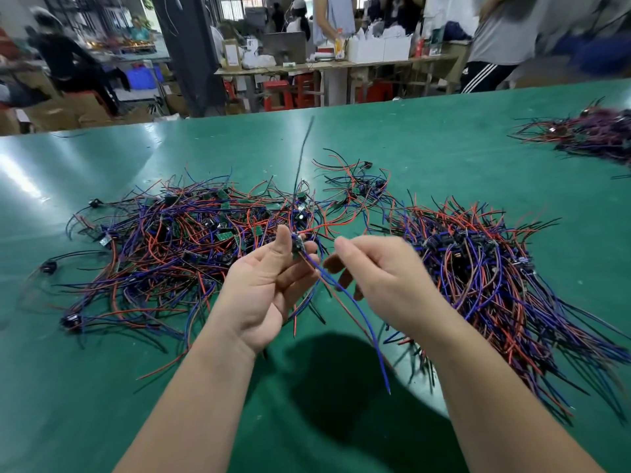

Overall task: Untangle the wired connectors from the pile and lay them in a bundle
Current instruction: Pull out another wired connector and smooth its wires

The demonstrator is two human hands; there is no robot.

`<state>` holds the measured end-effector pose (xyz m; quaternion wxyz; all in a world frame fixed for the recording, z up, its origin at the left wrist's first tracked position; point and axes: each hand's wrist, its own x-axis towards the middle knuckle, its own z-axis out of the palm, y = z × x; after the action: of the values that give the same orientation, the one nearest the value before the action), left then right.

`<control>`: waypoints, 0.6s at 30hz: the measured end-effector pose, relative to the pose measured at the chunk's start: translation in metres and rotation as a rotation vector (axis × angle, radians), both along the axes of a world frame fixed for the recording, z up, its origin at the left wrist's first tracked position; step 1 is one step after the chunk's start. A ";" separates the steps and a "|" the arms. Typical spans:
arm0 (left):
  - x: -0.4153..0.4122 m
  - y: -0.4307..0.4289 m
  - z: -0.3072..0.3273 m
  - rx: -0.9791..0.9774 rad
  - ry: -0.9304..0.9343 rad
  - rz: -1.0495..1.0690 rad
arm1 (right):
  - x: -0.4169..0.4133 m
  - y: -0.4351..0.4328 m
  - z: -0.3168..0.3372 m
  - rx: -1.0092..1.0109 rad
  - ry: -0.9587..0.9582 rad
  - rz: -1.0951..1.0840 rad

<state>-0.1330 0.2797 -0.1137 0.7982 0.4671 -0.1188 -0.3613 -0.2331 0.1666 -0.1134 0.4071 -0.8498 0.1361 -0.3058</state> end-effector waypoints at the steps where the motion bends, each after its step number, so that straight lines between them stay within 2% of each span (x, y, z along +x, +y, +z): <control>1: -0.002 0.000 0.001 0.002 -0.002 -0.034 | 0.002 0.002 -0.002 -0.053 0.050 0.025; 3: -0.005 0.001 0.002 0.019 -0.029 -0.114 | 0.005 0.004 -0.005 -0.044 0.017 0.056; 8: -0.009 0.005 0.003 0.127 -0.117 -0.238 | 0.006 -0.003 -0.003 0.378 -0.170 0.177; 12: -0.008 0.008 0.003 0.197 -0.207 -0.262 | 0.002 -0.002 -0.001 0.514 -0.194 0.281; 18: -0.009 0.010 0.005 0.218 -0.289 -0.333 | -0.002 -0.007 0.005 0.644 -0.167 0.180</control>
<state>-0.1423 0.2894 -0.1091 0.6472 0.5712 -0.2673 -0.4283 -0.2353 0.1597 -0.1086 0.6896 -0.6582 0.1165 -0.2786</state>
